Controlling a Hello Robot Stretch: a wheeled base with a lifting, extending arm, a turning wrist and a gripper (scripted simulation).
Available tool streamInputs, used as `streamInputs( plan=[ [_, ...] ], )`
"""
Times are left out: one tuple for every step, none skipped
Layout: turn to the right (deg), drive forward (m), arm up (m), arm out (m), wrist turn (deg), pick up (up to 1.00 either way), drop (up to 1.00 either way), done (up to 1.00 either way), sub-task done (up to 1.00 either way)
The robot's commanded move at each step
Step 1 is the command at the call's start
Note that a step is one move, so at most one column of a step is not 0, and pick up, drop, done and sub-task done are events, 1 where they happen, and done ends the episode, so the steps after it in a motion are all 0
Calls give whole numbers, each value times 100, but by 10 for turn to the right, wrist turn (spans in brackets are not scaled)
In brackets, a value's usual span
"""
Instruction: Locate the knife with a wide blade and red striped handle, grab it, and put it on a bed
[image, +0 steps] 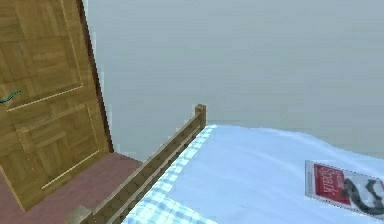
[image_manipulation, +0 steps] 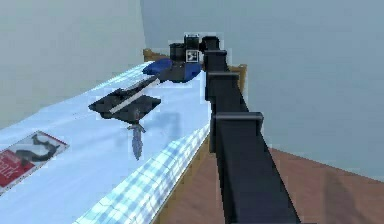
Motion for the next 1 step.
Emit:
streamInputs(
  plan=[
    [0,0,0,0,0,0,0,100,0]
  ],
)
